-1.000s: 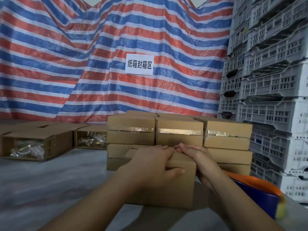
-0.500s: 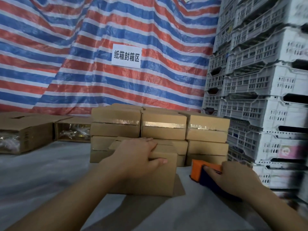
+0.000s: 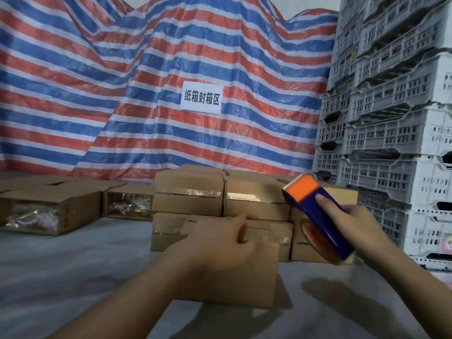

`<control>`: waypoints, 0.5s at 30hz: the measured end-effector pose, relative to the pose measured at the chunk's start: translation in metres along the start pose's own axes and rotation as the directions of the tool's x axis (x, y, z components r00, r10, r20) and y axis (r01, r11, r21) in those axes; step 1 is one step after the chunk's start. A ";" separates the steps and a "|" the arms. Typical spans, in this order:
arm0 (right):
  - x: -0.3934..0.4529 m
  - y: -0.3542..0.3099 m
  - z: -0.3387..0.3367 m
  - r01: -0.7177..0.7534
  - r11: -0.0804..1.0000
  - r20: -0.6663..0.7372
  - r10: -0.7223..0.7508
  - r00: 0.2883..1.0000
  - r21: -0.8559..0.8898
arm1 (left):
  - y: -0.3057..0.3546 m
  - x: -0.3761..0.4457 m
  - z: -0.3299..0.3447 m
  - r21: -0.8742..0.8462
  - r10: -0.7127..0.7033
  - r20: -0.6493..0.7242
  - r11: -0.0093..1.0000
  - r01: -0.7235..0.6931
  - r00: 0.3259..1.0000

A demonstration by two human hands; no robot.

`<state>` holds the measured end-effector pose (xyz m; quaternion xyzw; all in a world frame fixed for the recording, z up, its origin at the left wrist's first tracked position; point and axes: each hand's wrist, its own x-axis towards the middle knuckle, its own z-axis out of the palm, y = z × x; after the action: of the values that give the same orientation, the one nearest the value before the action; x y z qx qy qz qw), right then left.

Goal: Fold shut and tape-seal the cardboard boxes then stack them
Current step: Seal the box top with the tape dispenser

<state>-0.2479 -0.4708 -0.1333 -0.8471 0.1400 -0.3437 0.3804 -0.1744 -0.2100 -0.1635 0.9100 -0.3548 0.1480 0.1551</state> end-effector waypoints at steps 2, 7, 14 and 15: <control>0.012 -0.026 0.001 -0.042 0.979 0.117 0.019 0.993 0.201 | -0.001 0.001 -0.008 -0.209 -0.054 0.051 0.976 0.064 0.997; 0.037 -0.075 0.024 -0.091 0.850 0.380 -0.134 0.915 0.518 | -0.008 0.010 -0.030 -0.637 -0.168 0.070 0.751 0.173 0.983; 0.054 -0.089 0.060 -0.111 0.878 0.560 -0.195 0.805 0.466 | -0.026 0.012 -0.041 -0.958 -0.316 0.183 0.156 0.242 0.931; 0.056 -0.090 0.061 -0.097 0.891 0.558 -0.190 0.808 0.443 | -0.029 0.012 -0.043 -0.965 -0.310 0.201 0.097 0.242 0.929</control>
<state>-0.1675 -0.4047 -0.0689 -0.8025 -0.0896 -0.0971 0.5818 -0.1529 -0.1800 -0.1253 0.6358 -0.1843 -0.1242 0.7392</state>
